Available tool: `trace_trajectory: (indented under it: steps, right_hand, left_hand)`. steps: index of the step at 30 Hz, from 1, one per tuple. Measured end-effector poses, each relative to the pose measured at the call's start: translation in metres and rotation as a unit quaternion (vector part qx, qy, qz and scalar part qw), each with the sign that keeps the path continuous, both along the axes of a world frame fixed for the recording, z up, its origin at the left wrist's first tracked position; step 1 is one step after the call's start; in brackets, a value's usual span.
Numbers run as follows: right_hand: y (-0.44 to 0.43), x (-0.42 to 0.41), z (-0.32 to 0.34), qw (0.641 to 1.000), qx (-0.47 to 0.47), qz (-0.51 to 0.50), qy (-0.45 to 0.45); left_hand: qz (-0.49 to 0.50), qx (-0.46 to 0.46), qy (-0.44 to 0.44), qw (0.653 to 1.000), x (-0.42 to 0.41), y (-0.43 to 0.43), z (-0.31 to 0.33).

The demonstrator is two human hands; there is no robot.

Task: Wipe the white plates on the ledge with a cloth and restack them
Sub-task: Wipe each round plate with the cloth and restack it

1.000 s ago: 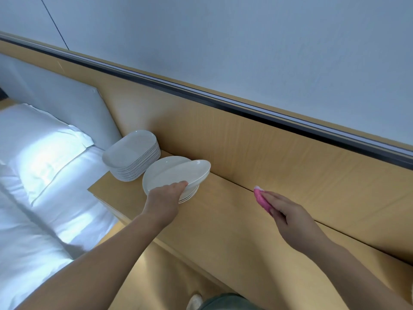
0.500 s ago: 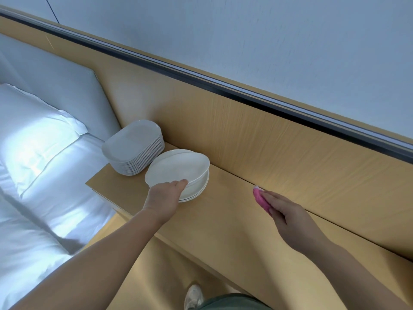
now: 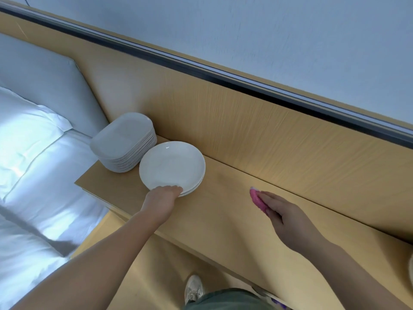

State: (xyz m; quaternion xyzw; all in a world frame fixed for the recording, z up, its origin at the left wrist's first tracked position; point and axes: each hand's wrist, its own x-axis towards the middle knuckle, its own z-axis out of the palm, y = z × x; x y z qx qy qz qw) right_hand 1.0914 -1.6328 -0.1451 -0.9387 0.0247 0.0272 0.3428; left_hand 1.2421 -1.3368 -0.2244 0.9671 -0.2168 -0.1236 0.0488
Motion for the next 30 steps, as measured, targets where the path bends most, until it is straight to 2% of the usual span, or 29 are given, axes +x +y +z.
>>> trace_trajectory:
  steps: [4,8,11,19,24,30]
  right_hand:
    - [-0.005,-0.010,-0.004,1.000,0.012,-0.020,-0.010]
    - [-0.017,-0.029,-0.004,0.997,0.036,-0.055,-0.027]
    - [-0.035,-0.048,-0.003,0.994,0.035,-0.089,-0.043]
    - [-0.111,-0.129,0.010,0.969,0.053,-0.227,-0.085]
    - [-0.168,-0.198,0.015,0.942,0.025,-0.320,-0.100]
    - [-0.223,-0.259,0.019,0.917,0.030,-0.388,-0.090]
  left_hand:
    - [-0.024,-0.009,0.029,0.999,0.008,0.003,-0.002]
    - [-0.046,-0.056,0.002,0.997,0.003,-0.018,0.007]
    - [-0.110,-0.120,-0.004,0.987,-0.004,-0.070,0.023]
    - [-0.277,-0.155,0.016,0.948,-0.062,-0.248,0.037]
    - [-0.349,-0.167,0.032,0.921,-0.120,-0.342,0.042]
    - [-0.402,-0.124,0.043,0.906,-0.182,-0.426,0.042]
